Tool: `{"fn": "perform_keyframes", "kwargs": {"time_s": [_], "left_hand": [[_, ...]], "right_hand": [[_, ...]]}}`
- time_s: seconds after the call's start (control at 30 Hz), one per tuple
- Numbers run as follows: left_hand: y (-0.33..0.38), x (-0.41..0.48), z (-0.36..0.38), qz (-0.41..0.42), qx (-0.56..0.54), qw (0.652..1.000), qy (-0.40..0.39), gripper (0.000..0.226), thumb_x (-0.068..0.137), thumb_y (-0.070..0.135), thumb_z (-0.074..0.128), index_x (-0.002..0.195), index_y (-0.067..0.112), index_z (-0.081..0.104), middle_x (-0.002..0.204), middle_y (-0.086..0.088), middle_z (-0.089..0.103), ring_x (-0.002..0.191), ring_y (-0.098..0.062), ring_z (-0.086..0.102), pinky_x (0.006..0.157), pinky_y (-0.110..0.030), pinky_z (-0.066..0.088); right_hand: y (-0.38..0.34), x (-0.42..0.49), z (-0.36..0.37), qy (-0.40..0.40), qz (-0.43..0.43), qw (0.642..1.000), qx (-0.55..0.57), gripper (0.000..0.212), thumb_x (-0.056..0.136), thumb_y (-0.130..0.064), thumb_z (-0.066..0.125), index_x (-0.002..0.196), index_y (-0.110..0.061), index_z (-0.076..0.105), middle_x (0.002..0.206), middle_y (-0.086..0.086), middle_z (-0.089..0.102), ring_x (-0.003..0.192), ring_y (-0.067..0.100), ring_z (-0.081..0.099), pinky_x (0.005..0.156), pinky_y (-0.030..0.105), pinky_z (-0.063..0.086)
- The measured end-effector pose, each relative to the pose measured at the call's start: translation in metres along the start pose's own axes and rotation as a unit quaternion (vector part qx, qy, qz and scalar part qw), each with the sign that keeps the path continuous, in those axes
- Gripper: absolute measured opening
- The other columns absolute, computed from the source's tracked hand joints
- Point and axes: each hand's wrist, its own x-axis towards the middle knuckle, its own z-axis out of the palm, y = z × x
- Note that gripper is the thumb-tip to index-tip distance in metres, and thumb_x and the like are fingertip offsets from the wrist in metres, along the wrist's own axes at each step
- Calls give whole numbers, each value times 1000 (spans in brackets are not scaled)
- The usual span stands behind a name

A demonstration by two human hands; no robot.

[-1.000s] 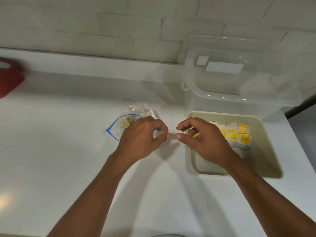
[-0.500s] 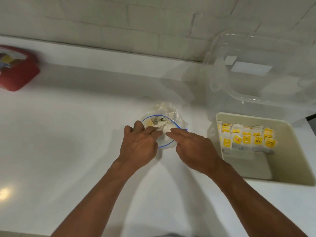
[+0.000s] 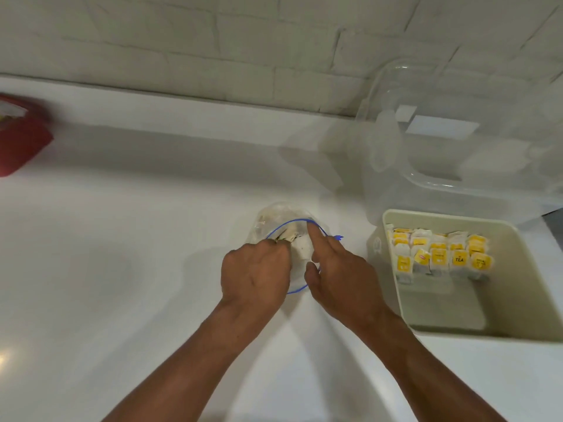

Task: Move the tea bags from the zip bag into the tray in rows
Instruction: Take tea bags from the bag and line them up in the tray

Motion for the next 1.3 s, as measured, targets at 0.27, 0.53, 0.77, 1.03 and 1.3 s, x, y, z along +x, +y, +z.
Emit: {"fn": "perform_keyframes", "kwargs": {"time_s": [0.27, 0.53, 0.77, 1.03, 1.3], "left_hand": [[16, 34, 1, 36, -16, 999, 1, 15, 92, 14, 48, 84, 26, 51, 93, 3, 68, 84, -21, 65, 64, -28, 36], [17, 54, 18, 26, -19, 999, 0, 18, 78, 23, 66, 65, 25, 54, 61, 7, 62, 54, -13, 59, 49, -23, 31], [-10, 35, 11, 2, -135, 988, 69, 22, 95, 43, 48, 102, 33, 66, 87, 5, 70, 81, -25, 64, 61, -26, 36], [-37, 36, -12, 81, -291, 952, -48, 5, 92, 41, 57, 93, 39, 61, 90, 23, 68, 67, 0, 53, 69, -29, 47], [-36, 38, -24, 130, -407, 899, -96, 8, 93, 33, 64, 85, 32, 65, 81, 14, 65, 55, 4, 51, 60, -23, 37]], "right_hand": [[-1, 4, 5, -36, 34, 998, 26, 54, 93, -44, 47, 145, -34, 39, 115, -13, 65, 83, 19, 67, 66, 30, 49], [2, 11, 9, -35, 59, 997, 31, 34, 95, -45, 46, 125, -37, 62, 107, -14, 70, 93, 12, 65, 70, 23, 42], [2, 18, -4, -3, 123, 959, 256, 22, 86, -30, 66, 107, -36, 65, 89, -24, 70, 67, -1, 58, 71, 18, 45], [7, 21, -24, -29, 136, 924, 356, 45, 77, -31, 80, 109, -51, 57, 96, -24, 65, 72, -7, 56, 70, 12, 40], [9, 16, -19, -84, 170, 879, 438, 30, 76, -33, 82, 102, -34, 68, 87, -13, 70, 58, 2, 53, 65, 25, 42]]}}
